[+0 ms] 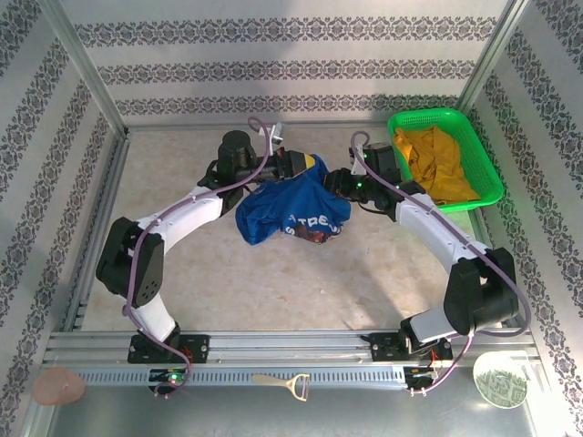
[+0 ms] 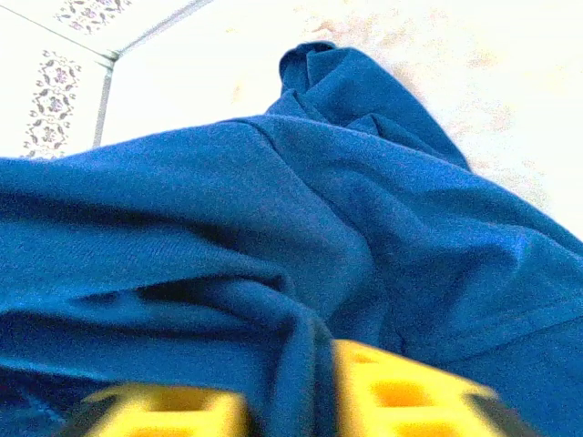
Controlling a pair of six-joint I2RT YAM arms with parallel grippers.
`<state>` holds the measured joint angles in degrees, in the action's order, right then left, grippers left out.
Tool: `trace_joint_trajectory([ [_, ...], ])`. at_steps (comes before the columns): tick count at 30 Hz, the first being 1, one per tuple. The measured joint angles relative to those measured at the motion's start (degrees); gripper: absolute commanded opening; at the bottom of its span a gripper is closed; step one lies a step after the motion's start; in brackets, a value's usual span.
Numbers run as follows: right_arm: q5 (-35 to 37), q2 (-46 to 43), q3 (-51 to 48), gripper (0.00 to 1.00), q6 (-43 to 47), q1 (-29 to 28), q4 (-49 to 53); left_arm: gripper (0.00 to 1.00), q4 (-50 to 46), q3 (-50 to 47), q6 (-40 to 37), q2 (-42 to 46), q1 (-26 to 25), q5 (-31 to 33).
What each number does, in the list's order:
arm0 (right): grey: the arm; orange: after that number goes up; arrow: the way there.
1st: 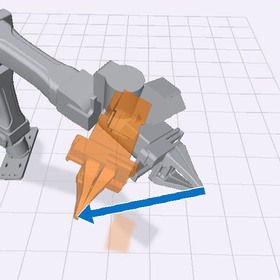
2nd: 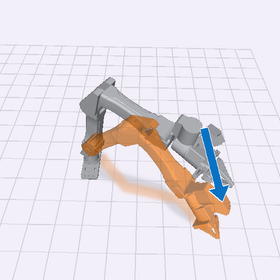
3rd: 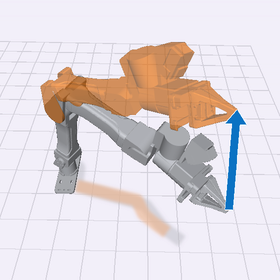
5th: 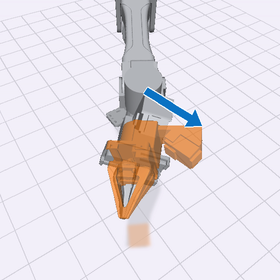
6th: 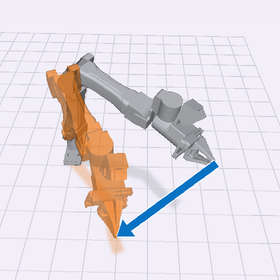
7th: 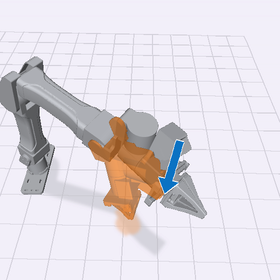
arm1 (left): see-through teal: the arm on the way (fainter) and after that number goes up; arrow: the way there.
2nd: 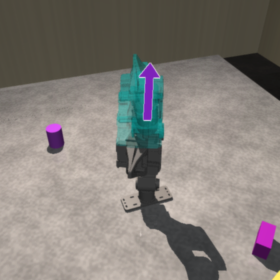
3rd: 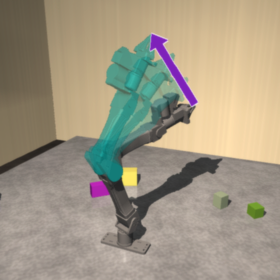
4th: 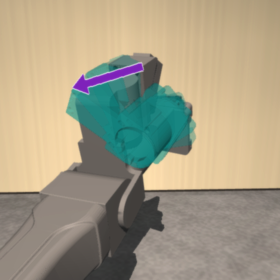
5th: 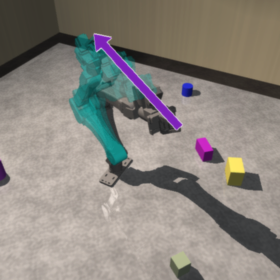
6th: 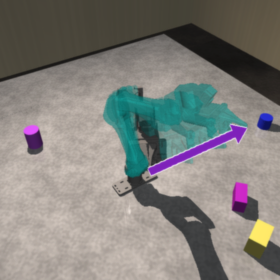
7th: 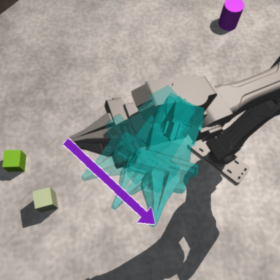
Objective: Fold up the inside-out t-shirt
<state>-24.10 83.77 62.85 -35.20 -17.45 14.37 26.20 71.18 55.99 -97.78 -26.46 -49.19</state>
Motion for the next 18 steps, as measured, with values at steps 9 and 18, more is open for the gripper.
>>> trace_joint_trajectory([
  [9,-13.33,-7.39,-0.83,0.0,-3.72,5.77,-7.61,0.0,-1.55,-9.99,-0.17,3.52,3.82,8.52],
  [18,-27.93,-9.27,-6.6,0.0,-17.88,4.98,-31.69,0.43,-3.72,-9.11,-1.84,0.98,4.35,9.33],
])
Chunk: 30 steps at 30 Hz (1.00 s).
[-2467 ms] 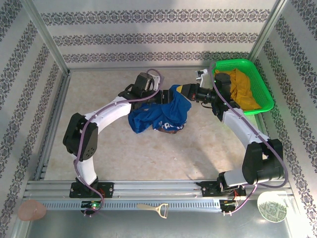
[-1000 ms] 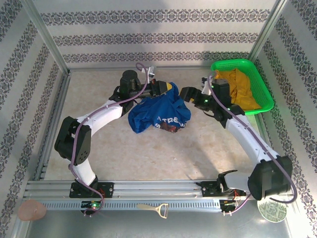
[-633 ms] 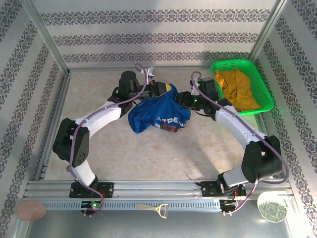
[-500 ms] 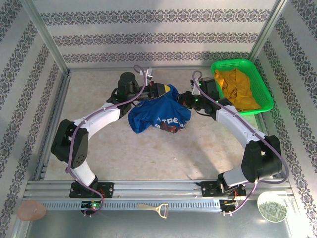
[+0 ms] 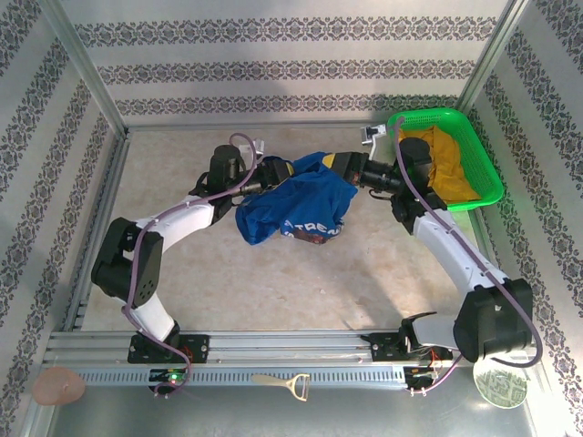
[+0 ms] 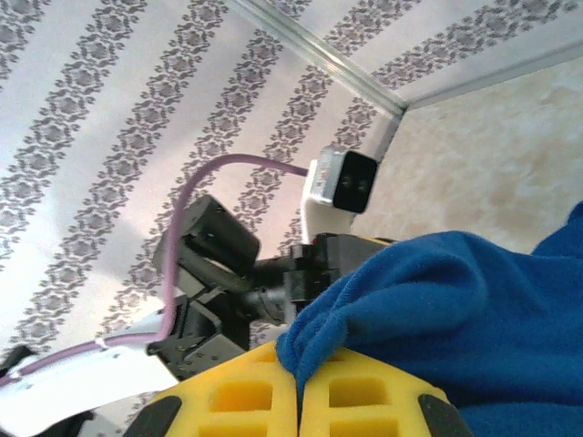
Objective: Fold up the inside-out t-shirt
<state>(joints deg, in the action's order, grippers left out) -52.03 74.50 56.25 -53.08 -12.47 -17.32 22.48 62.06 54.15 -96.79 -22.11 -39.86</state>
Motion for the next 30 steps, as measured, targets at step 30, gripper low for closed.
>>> trace_joint_trajectory([
  [30,0.15,1.75,-6.14,0.0,-5.14,1.14,-8.13,0.55,-24.35,11.58,-23.43,6.62,-12.44,2.89],
])
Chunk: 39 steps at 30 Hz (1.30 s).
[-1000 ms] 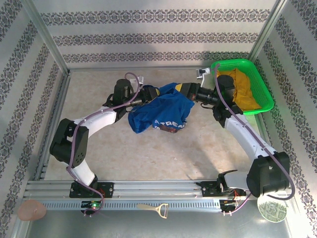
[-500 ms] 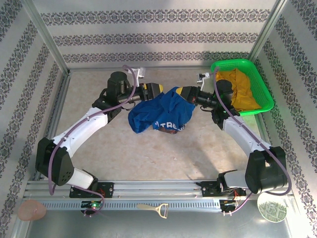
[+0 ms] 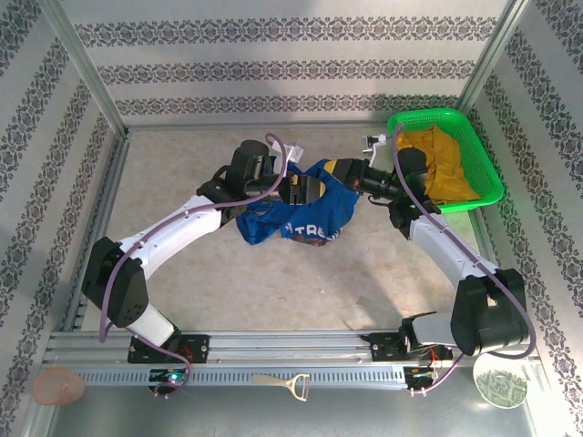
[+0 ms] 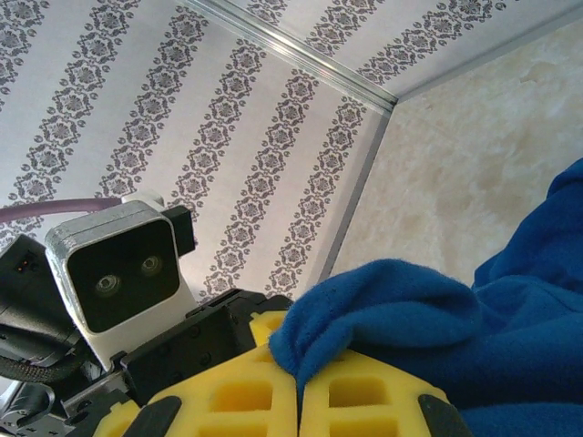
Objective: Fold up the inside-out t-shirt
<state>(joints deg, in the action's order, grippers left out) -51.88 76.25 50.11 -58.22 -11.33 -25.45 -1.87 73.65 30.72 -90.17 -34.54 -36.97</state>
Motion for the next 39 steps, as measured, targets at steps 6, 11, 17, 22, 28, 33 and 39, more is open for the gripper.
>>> trace_joint_trajectory([
  [6,0.0,0.02,0.0,0.0,-0.17,0.02,-0.13,0.38,0.11,0.17,-0.55,-1.68,0.02,0.17],
  [11,0.0,0.04,0.0,0.0,-0.17,0.66,-0.13,0.0,0.02,1.4,-0.52,-4.61,0.02,0.15],
  [17,1.57,0.55,-0.11,0.74,-0.42,2.29,0.42,0.0,-3.02,6.8,-0.28,-5.05,0.35,0.46],
  [22,6.91,0.52,-2.03,0.8,-0.35,6.4,2.8,0.0,-5.4,22.97,5.49,-5.33,3.08,-2.84],
  [28,11.89,-1.22,-2.62,0.81,1.27,7.39,7.61,0.0,-8.04,43.98,10.51,-10.01,5.38,-8.55],
  [33,15.54,-5.25,-3.78,0.88,4.02,8.17,11.1,0.0,-8.0,49.75,14.75,-13.55,5.79,-12.15],
  [39,18.6,-5.62,-5.27,0.98,6.14,10.51,13.77,0.0,-8.02,54.01,18.23,-17.27,7.45,-15.43],
])
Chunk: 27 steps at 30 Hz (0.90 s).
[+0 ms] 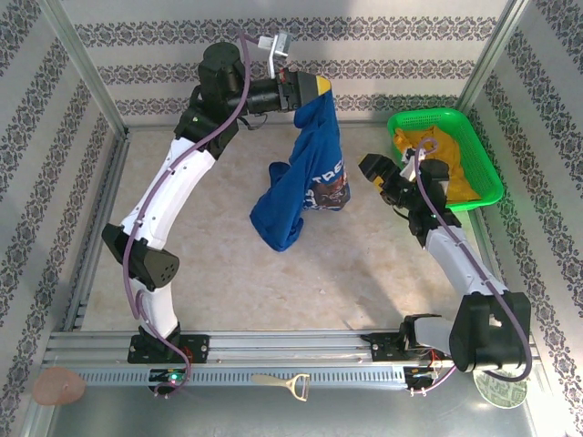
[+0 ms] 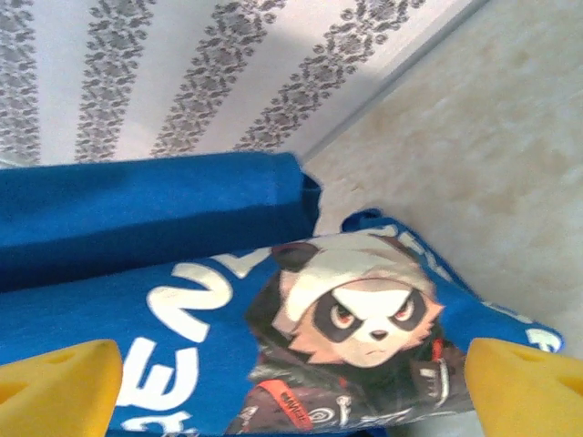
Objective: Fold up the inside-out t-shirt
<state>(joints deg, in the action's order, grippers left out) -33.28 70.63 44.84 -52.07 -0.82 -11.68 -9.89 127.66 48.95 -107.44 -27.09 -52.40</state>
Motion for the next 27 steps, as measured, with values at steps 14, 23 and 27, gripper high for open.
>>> trace_joint_trajectory([
  [14,-7.5,16.92,9.03,0.98,-0.26,0.31,-3.93,0.0,13.53,-38.16,8.33,18.93,1.2,-3.28],
  [23,-4.35,17.92,10.67,0.95,2.86,-3.3,1.68,0.0,-13.84,-59.04,-11.32,34.51,5.84,15.02],
  [27,-0.42,20.92,14.69,0.93,7.61,-8.0,9.33,0.0,-18.29,-60.89,-14.75,36.24,5.84,17.27],
])
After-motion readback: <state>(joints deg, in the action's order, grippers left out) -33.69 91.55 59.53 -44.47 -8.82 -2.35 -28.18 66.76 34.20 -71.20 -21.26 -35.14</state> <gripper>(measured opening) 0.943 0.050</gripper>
